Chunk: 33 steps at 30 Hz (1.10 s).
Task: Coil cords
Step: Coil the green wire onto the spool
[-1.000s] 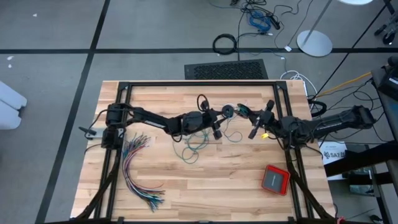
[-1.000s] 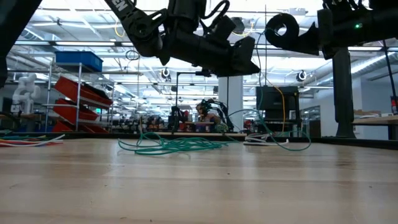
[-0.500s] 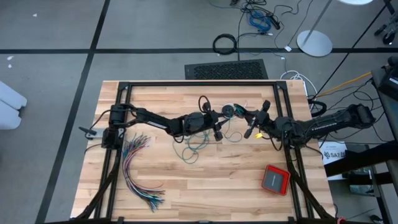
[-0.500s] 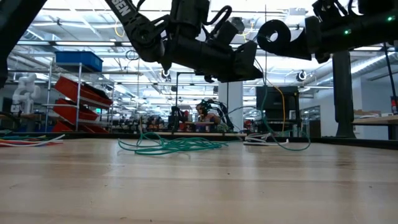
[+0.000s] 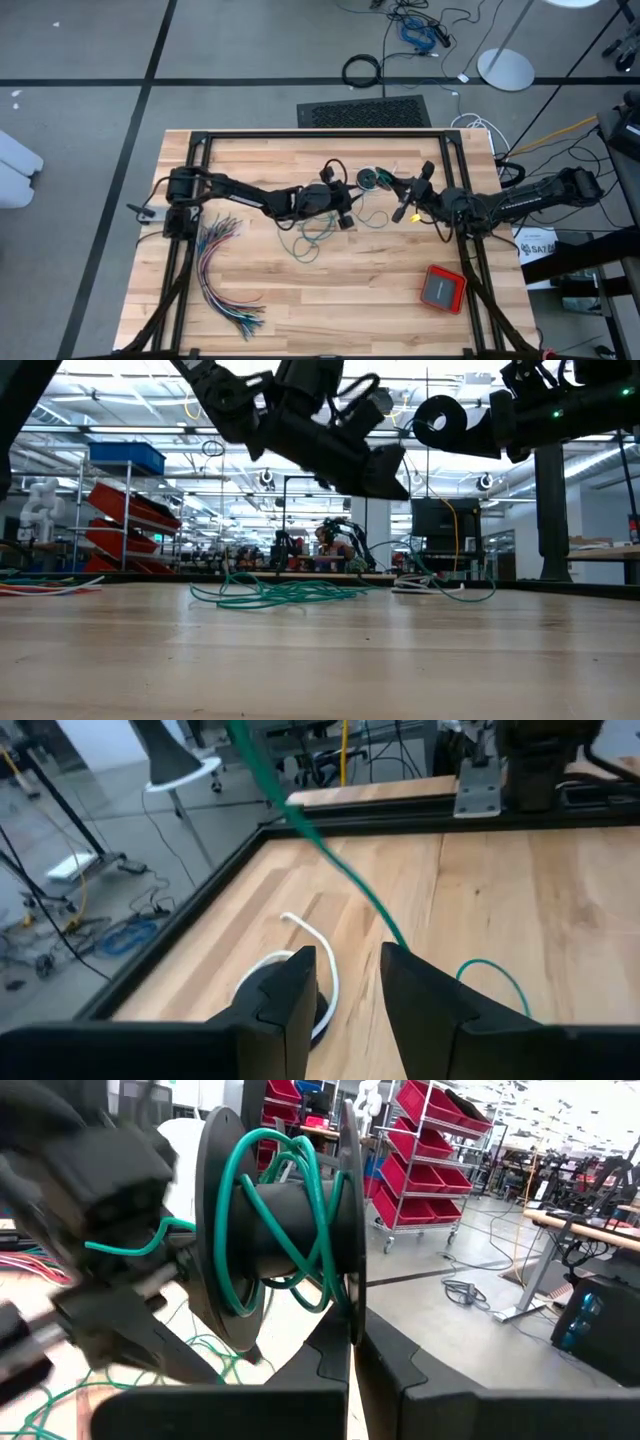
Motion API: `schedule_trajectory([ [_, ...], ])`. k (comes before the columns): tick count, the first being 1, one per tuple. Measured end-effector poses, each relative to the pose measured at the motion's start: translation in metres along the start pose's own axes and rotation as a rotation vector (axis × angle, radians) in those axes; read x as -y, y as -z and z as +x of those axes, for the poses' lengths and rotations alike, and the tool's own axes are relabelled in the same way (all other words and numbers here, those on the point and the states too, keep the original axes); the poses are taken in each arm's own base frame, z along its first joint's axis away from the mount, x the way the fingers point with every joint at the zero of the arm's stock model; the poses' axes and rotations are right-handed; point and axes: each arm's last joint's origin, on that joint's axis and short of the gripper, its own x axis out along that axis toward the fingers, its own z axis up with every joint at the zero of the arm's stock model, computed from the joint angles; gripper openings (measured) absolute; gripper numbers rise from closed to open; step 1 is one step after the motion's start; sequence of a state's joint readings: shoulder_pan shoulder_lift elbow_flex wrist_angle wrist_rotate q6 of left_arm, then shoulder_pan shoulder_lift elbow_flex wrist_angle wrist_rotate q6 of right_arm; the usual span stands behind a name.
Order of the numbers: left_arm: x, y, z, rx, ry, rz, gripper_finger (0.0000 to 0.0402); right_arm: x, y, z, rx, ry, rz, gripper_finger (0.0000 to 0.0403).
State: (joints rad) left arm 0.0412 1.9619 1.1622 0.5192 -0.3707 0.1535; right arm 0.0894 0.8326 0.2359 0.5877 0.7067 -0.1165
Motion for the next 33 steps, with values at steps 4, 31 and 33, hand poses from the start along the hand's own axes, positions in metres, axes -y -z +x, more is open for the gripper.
schedule_trajectory([
  [4, 0.002, -0.008, -0.006, 0.015, 0.021, 0.000, 0.0122, 0.000, 0.001, 0.000, -0.004, 0.000, -0.004, 0.0000],
  [31, -0.011, 0.003, 0.008, 0.037, -0.014, -0.182, 0.0122, 0.001, -0.001, 0.000, 0.011, 0.004, 0.020, 0.0000],
  [33, -0.010, 0.005, 0.010, 0.048, 0.010, -0.205, 0.0122, 0.001, -0.001, 0.000, 0.011, 0.004, 0.020, 0.0000],
])
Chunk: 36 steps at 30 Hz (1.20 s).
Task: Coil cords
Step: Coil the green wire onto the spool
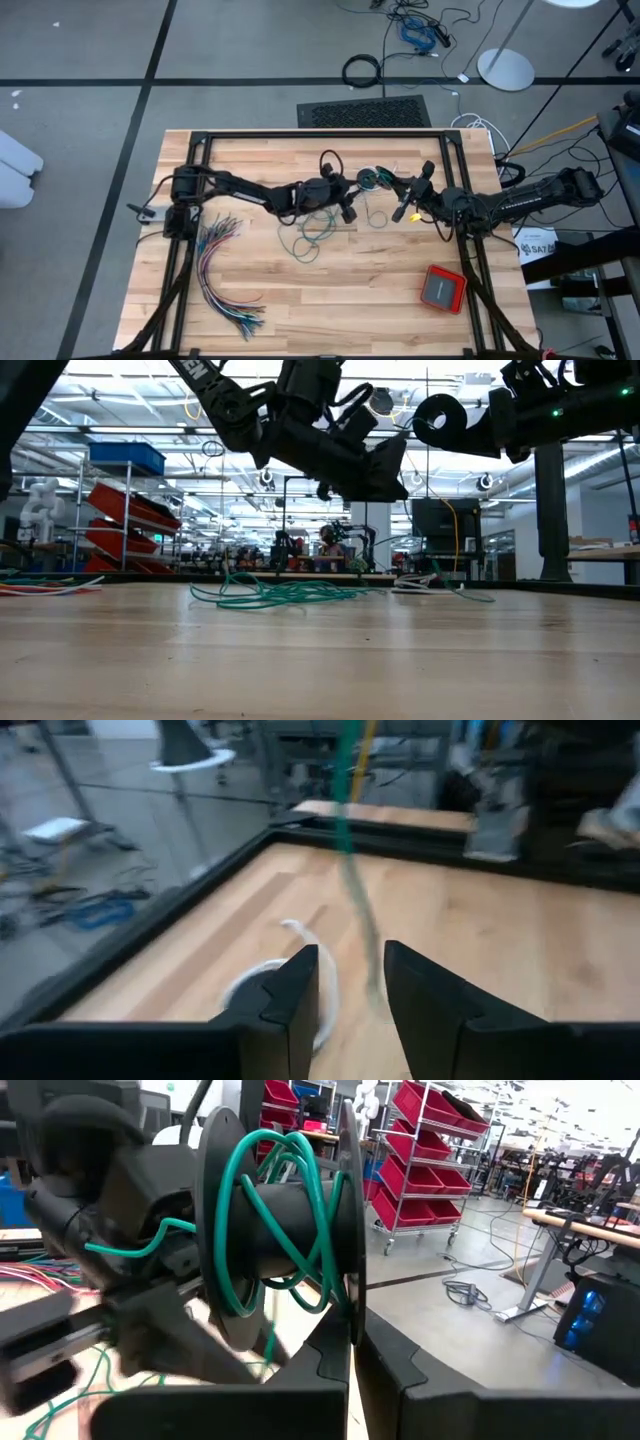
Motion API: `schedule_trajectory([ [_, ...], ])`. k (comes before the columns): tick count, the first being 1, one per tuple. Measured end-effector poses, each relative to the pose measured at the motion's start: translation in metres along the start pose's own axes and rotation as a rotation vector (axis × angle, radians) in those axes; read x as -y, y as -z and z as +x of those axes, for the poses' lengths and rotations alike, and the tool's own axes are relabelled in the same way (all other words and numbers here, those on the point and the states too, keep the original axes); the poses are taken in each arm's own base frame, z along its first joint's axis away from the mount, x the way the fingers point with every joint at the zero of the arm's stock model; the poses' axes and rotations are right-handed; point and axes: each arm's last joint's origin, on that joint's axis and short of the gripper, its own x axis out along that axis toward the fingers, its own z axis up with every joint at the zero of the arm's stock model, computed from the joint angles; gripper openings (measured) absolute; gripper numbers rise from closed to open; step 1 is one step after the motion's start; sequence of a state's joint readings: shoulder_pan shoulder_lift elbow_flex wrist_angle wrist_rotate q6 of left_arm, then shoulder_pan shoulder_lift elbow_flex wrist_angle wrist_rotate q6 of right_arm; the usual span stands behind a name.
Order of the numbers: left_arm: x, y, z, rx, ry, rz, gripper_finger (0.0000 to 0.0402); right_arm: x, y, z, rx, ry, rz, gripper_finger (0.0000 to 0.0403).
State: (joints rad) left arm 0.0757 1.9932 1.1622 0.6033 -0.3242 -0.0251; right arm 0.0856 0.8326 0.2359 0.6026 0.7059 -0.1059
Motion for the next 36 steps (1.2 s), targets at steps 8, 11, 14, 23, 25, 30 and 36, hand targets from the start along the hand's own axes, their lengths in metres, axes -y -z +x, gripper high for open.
schedule_trajectory([
  [8, 0.000, 0.004, 0.004, 0.019, 0.039, -0.044, 0.0104, 0.000, 0.000, 0.000, 0.000, 0.000, -0.002, 0.0000],
  [11, 0.002, 0.004, 0.003, 0.020, 0.042, -0.025, 0.0065, 0.000, 0.000, 0.000, 0.000, 0.000, -0.003, 0.0000],
  [14, 0.002, 0.003, 0.003, 0.021, 0.043, -0.025, 0.0023, 0.000, 0.000, 0.000, 0.000, 0.000, -0.003, 0.0000],
  [23, 0.008, 0.005, 0.001, 0.000, 0.059, 0.045, 0.0008, 0.000, 0.000, 0.000, 0.000, 0.000, -0.003, 0.0000],
  [25, 0.010, 0.010, 0.000, -0.049, 0.071, 0.060, 0.0014, 0.000, 0.000, 0.000, -0.001, 0.000, -0.003, 0.0000],
  [30, 0.014, 0.024, -0.003, -0.187, 0.091, 0.105, 0.0057, 0.000, 0.000, 0.000, -0.002, -0.001, -0.004, 0.0000],
  [36, 0.022, 0.026, -0.007, -0.201, 0.071, 0.122, 0.0103, 0.000, 0.001, 0.000, -0.008, -0.002, -0.001, 0.0000],
])
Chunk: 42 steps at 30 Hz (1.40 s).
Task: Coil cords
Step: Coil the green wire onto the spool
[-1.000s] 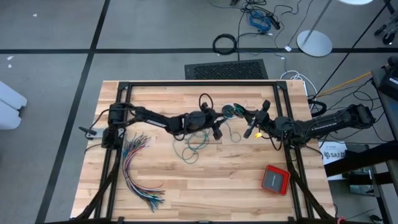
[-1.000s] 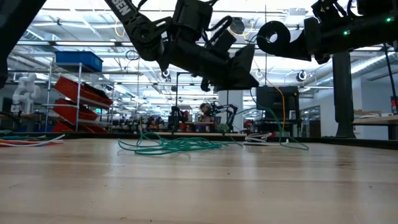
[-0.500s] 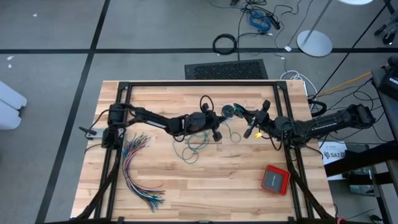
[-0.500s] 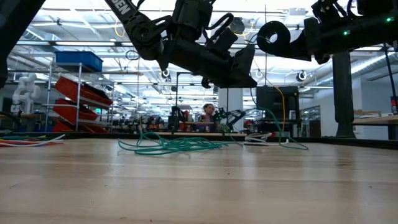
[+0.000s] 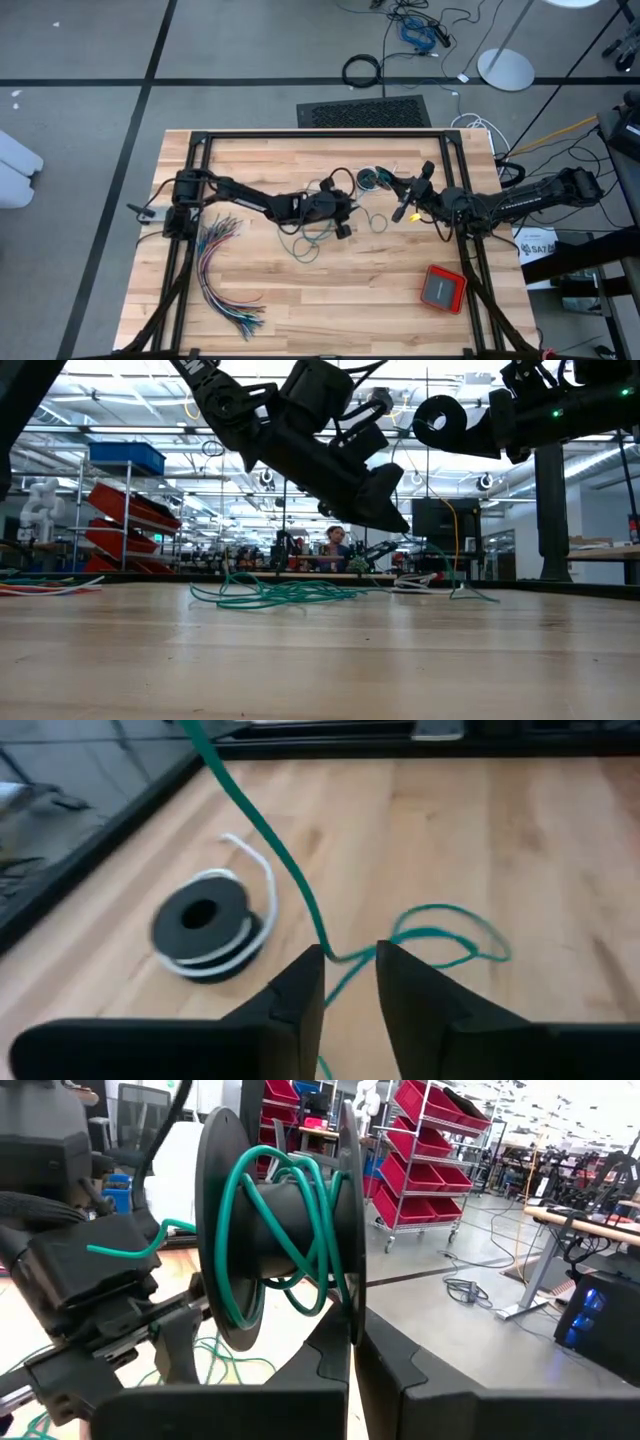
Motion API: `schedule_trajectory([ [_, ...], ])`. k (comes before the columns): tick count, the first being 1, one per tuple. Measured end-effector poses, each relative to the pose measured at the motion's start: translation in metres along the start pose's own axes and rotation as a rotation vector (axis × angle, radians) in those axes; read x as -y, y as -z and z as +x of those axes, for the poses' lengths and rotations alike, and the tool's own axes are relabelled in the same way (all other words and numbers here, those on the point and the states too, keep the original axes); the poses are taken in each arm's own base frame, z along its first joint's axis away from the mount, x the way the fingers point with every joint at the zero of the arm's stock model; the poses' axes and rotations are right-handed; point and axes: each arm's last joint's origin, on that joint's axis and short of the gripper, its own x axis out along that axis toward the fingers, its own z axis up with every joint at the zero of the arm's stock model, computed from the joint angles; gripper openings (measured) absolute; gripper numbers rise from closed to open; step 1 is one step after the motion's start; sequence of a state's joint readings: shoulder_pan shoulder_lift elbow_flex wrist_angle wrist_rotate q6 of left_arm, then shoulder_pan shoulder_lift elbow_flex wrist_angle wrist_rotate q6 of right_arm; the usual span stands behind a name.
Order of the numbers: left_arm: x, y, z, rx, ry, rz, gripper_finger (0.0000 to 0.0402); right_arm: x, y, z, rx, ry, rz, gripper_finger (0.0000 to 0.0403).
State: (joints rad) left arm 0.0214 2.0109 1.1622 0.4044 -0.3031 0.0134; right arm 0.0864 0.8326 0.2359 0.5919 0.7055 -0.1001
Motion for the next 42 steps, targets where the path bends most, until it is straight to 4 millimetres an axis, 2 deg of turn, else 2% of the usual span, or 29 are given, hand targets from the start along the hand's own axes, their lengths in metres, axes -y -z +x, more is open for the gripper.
schedule_trajectory([
  [4, 0.000, -0.001, -0.001, 0.003, -0.069, 0.023, 0.0106, 0.000, 0.000, 0.000, -0.003, 0.000, -0.003, 0.0000],
  [9, 0.004, -0.011, -0.011, 0.007, 0.011, 0.026, 0.0107, 0.000, 0.002, 0.000, -0.020, -0.002, -0.017, 0.0000],
  [12, 0.005, -0.017, -0.017, 0.016, -0.013, 0.070, 0.0107, 0.000, 0.003, 0.000, -0.028, -0.002, -0.023, 0.0000],
  [16, -0.003, -0.020, -0.016, 0.034, -0.109, 0.091, 0.0107, 0.000, 0.003, 0.000, -0.027, -0.002, -0.021, 0.0000],
  [28, -0.010, -0.015, -0.014, -0.007, -0.111, 0.097, 0.0107, 0.000, 0.003, 0.000, -0.026, -0.003, -0.013, 0.0000],
  [33, -0.020, -0.017, -0.011, 0.003, -0.140, 0.079, 0.0107, 0.000, 0.003, 0.000, -0.022, -0.002, -0.010, 0.0000],
  [42, -0.025, -0.025, -0.009, 0.100, -0.010, 0.020, 0.0107, 0.000, 0.000, 0.000, -0.004, -0.001, 0.004, 0.0000],
])
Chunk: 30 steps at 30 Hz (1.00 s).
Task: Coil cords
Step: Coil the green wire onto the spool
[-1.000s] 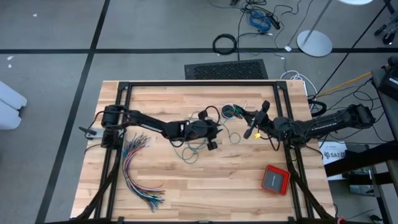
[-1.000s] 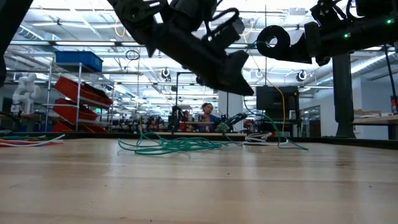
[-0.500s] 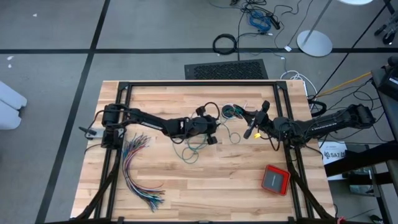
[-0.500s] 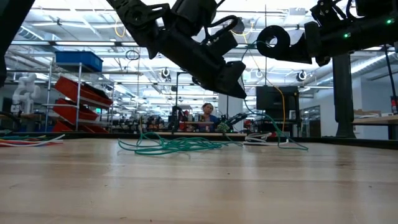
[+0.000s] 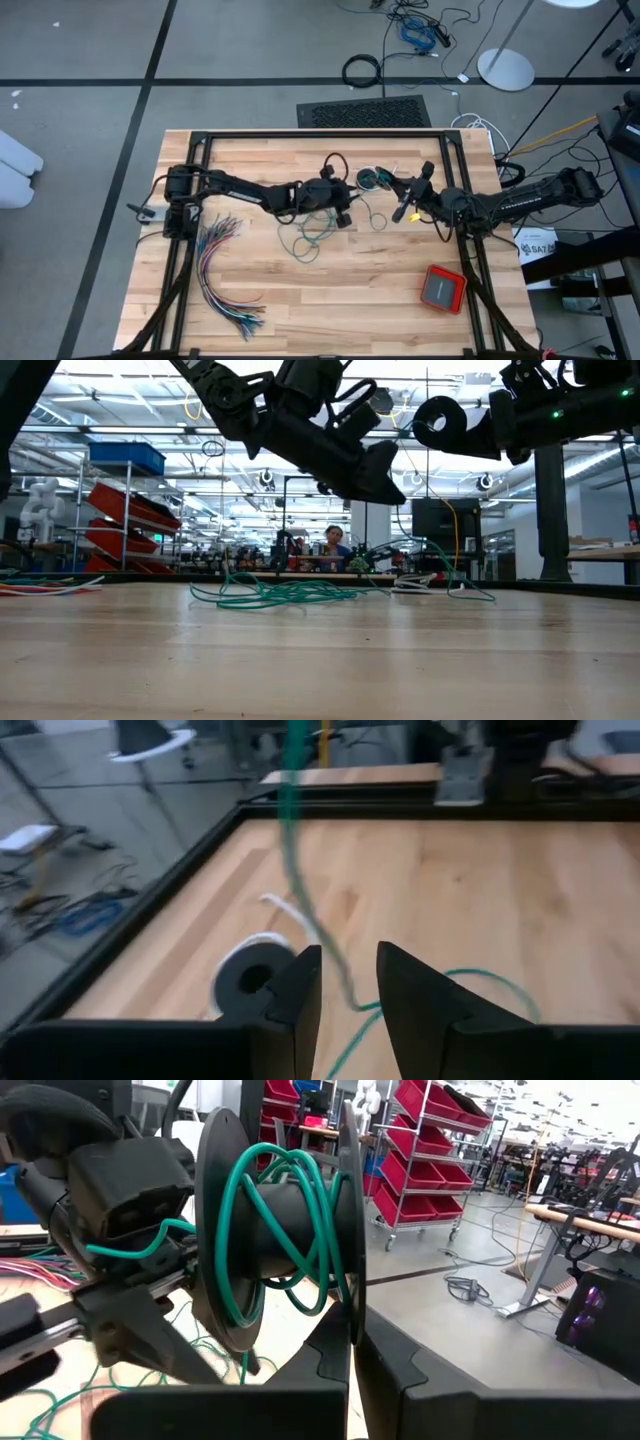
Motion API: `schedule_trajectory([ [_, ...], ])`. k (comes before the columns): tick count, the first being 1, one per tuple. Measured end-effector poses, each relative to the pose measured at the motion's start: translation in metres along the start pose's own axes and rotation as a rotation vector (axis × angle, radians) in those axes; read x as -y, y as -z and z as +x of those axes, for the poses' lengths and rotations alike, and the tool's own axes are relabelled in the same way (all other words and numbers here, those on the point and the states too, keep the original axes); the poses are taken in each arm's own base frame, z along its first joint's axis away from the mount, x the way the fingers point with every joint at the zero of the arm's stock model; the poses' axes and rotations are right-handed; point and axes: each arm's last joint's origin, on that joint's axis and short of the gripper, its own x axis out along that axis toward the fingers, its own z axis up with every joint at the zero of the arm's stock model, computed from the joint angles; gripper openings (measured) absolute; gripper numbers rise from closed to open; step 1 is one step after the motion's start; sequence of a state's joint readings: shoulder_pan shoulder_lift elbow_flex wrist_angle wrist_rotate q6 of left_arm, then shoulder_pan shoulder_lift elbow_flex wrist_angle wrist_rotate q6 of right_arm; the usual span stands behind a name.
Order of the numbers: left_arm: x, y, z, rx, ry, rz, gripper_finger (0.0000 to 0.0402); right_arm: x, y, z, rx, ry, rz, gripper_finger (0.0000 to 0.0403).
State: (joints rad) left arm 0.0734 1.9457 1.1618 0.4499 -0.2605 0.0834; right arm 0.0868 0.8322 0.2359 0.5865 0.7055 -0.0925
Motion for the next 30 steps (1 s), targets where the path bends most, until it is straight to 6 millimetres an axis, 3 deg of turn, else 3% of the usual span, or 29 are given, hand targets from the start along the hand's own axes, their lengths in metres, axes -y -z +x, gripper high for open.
schedule_trajectory([
  [14, -0.001, 0.001, 0.000, -0.014, -0.005, -0.031, 0.0107, 0.000, -0.001, 0.000, 0.011, 0.001, 0.008, 0.0000],
  [22, -0.003, 0.014, 0.010, -0.020, -0.021, -0.078, 0.0107, 0.000, -0.001, 0.000, 0.012, -0.003, 0.009, 0.0000],
  [30, -0.003, 0.010, 0.010, 0.010, -0.057, -0.076, 0.0103, 0.000, -0.001, 0.000, 0.012, -0.003, 0.004, 0.0000],
])
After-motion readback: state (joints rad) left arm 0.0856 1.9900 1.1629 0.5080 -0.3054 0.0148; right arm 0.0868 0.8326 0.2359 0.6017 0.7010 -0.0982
